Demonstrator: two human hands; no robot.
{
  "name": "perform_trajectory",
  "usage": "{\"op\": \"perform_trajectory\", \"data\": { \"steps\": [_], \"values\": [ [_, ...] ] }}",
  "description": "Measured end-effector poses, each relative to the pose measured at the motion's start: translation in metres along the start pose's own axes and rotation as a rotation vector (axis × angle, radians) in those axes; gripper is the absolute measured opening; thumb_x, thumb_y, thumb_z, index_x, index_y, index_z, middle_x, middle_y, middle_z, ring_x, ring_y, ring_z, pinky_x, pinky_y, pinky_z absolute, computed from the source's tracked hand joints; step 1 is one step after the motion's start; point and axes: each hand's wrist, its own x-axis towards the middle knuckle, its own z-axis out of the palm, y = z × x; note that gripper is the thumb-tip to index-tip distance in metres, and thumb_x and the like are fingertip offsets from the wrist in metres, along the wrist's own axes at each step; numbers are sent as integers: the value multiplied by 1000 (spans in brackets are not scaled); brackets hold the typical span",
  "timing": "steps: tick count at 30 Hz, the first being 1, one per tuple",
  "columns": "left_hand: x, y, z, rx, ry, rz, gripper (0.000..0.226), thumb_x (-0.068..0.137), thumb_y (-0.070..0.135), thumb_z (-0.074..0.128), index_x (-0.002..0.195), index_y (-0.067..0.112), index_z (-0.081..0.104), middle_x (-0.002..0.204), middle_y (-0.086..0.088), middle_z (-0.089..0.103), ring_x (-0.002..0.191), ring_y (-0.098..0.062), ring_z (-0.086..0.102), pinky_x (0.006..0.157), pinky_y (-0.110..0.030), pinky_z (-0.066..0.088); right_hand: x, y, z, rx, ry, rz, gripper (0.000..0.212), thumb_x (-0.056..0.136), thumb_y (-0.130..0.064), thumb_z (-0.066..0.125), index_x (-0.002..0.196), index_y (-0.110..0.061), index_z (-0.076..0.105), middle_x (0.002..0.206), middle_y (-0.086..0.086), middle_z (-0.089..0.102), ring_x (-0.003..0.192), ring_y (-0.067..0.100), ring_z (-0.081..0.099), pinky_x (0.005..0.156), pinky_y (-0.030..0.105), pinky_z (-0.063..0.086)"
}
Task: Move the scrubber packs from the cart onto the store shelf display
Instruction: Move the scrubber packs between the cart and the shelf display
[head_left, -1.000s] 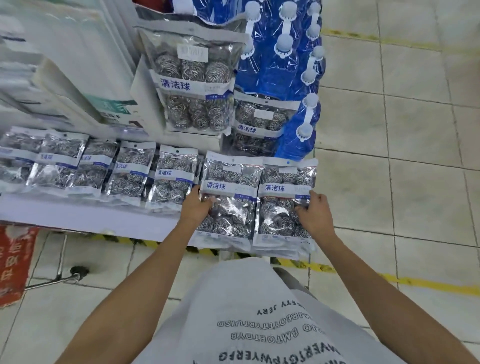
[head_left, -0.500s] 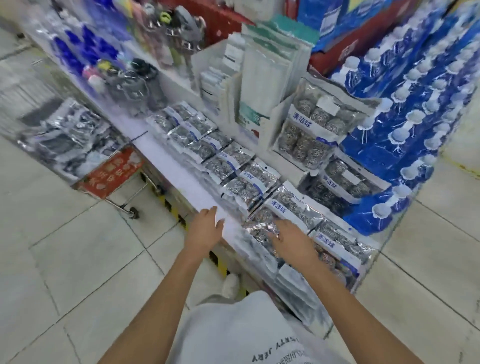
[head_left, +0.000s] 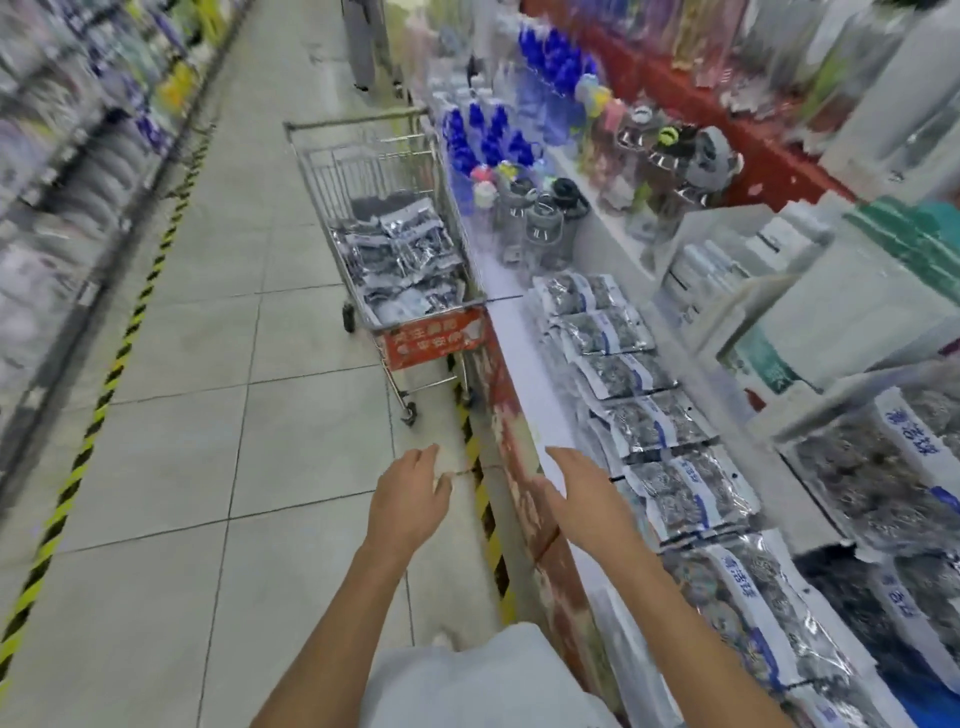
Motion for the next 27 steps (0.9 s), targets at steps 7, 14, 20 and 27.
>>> {"op": "perform_trajectory", "data": {
  "steps": [7,14,20,27],
  "values": [
    [69,-51,-28,-17,56,-116,44,105,34,51,139,7,57,127,-16,64,114,-35,61,95,-43,49,104,-41,14,34,-4,-49,48,106,-43,48,145,-15,51,140,5,58,128,22,54,101,33,43],
    [158,-72,-43,-22,28,-178,47,106,36,46,146,11,51,135,-13,61,120,-30,59,99,-39,47,218,-51,22,39,-43,-49,55,104,-47,47,152,-20,46,152,0,50,138,16,47,111,32,38],
    [271,-87,-54,-30,40,-245,45,106,35,48,143,10,54,131,-14,63,115,-32,61,96,-42,50,340,-52,30,34,-124,-44,57,105,-49,48,152,-18,46,153,1,49,139,18,46,111,34,39],
    [406,-98,-79,-120,61,-361,43,107,36,46,143,14,53,132,-10,62,118,-28,59,96,-39,48,482,-64,11,10,-251,-36,45,104,-46,50,144,-26,52,139,-1,57,125,17,54,97,29,44]
  ]
}}
